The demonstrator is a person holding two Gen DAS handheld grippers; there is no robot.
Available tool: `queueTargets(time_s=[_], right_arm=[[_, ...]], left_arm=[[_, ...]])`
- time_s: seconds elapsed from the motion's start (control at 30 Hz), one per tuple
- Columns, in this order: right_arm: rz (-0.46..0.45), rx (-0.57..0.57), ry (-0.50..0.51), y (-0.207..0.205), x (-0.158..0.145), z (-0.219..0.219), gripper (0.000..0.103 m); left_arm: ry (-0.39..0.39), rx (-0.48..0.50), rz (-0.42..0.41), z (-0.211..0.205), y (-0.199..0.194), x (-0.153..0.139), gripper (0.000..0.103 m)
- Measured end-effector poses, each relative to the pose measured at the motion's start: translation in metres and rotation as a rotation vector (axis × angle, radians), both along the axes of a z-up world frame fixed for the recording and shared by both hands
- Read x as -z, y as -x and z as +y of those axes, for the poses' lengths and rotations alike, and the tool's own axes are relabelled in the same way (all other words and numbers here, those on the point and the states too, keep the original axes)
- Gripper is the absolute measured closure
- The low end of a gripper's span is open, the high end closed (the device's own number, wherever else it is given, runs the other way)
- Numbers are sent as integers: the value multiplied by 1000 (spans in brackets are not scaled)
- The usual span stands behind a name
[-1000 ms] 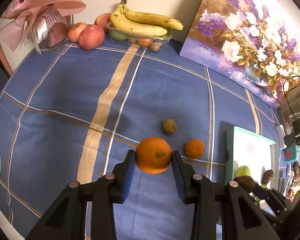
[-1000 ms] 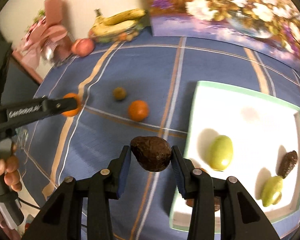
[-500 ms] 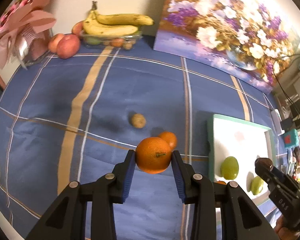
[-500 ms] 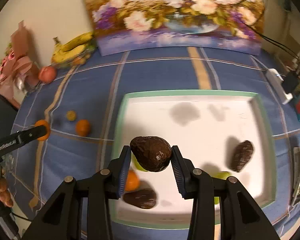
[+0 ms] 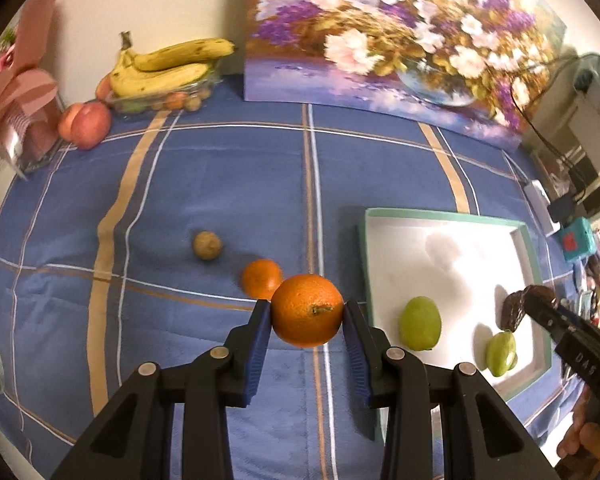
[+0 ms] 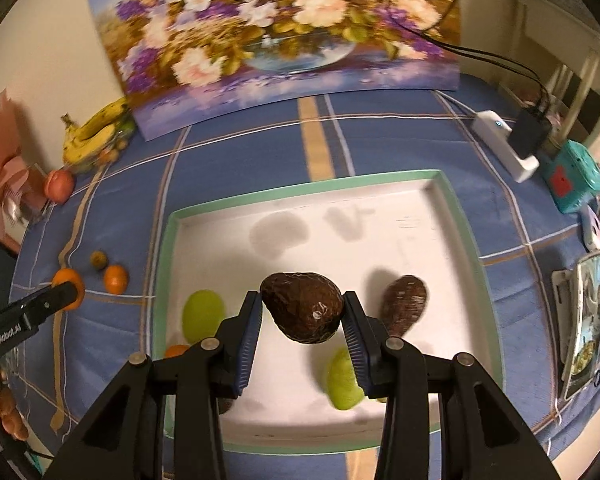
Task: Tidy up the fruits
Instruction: 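Carry the avocado over the tray with the right tool while the left tool carries the orange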
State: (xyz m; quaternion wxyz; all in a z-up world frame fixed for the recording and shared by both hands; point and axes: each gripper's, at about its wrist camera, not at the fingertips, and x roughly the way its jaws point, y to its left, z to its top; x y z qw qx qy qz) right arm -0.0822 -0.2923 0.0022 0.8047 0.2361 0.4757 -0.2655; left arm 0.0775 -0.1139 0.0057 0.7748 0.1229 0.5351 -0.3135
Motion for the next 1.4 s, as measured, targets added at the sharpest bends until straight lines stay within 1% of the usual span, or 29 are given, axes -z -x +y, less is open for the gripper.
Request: queueTargets(time_s=[0.2,0.37,0.43,0.5,0.53,0.63,0.77,0.87,1.07,1.4], right_arm=[[18,72,2,16,2,-19,61],[3,112,-6,25,4,-32,61],[-11,113,-6,24,4,-35,61],[-17,113,-4,22,7,-36,61],[-19,110,0,19,9,-37,61],[-23,94,14,12,15,-40,61],[-36,78,17,3,23,-46,61],[-30,68,15,-4,31,-49,61],[-17,62,17,-12,42,-53,61],[10,85,-5,-12,52,-63,61]], left_arm=[[-23,64,-21,-25,17,1,64],[-33,110,-28,-46,29,3,64],[-28,124,-34,-55,30,5,64],[7,157,-45,-66,30,8,64],[24,160,-44,-70,28,11,64],[29,155,-41,-79,25,18,64],[43,166,-67,-91,26,23,64],[51,181,-80,-101,27,25,64],[36,183,-62,-112,26,38,64],[18,182,-34,-120,25,55,64]])
